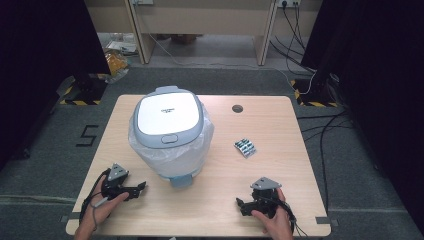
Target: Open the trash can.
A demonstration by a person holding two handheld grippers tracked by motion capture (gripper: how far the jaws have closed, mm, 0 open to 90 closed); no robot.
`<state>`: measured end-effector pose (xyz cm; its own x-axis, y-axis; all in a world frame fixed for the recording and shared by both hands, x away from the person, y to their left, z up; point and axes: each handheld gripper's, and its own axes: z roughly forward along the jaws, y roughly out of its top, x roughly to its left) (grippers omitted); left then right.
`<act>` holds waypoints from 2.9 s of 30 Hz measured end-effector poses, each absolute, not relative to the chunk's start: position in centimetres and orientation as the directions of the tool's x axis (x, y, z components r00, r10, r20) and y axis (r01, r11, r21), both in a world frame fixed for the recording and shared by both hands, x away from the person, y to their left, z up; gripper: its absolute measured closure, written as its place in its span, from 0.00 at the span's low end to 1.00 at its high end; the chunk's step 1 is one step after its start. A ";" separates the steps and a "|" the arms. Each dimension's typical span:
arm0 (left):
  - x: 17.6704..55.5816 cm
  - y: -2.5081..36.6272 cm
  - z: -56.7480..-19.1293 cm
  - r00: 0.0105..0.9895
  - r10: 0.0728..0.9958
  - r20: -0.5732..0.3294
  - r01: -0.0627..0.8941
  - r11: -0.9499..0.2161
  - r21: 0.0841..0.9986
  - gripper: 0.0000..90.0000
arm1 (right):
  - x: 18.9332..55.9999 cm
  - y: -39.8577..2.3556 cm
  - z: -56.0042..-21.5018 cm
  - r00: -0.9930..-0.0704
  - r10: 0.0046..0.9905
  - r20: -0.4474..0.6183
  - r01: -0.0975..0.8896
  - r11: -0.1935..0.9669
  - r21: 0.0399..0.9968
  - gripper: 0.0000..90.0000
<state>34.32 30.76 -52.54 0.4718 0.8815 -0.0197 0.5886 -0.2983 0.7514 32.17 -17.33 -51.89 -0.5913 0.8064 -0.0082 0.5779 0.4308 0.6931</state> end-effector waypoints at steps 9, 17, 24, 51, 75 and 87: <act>34.1 30.5 -52.5 0.454 0.891 -0.019 0.596 -0.288 0.750 0.17 | 32.0 -17.4 -51.9 -0.586 0.810 -0.009 0.580 0.427 0.694 0.01; 32.3 26.4 -52.0 0.531 0.847 0.005 0.532 -0.338 0.776 0.21 | 31.9 -17.6 -51.9 -0.588 0.809 -0.005 0.581 0.426 0.693 0.01; 31.3 24.1 -51.0 0.615 0.788 -0.042 0.509 -0.356 0.784 0.21 | 32.0 -17.8 -51.9 -0.594 0.804 -0.009 0.573 0.432 0.696 0.01; 29.5 18.4 -49.7 0.741 0.669 -0.064 0.407 -0.371 0.835 0.21 | 32.0 -18.0 -51.9 -0.588 0.809 -0.008 0.579 0.428 0.694 0.01; 30.1 15.6 -50.5 0.755 0.656 -0.004 0.362 -0.412 0.836 0.20 | 32.0 -18.0 -51.9 -0.587 0.810 -0.008 0.580 0.427 0.694 0.01; 30.2 15.0 -51.8 0.751 0.649 0.120 0.270 -0.467 0.842 0.20 | 32.0 -18.0 -51.9 -0.585 0.811 -0.006 0.582 0.425 0.693 0.01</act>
<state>30.20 15.02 -51.82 0.7512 0.6492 0.1195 0.2700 -0.4673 0.8418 31.96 -18.01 -51.88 -0.5854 0.8107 -0.0062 0.5817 0.4253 0.6933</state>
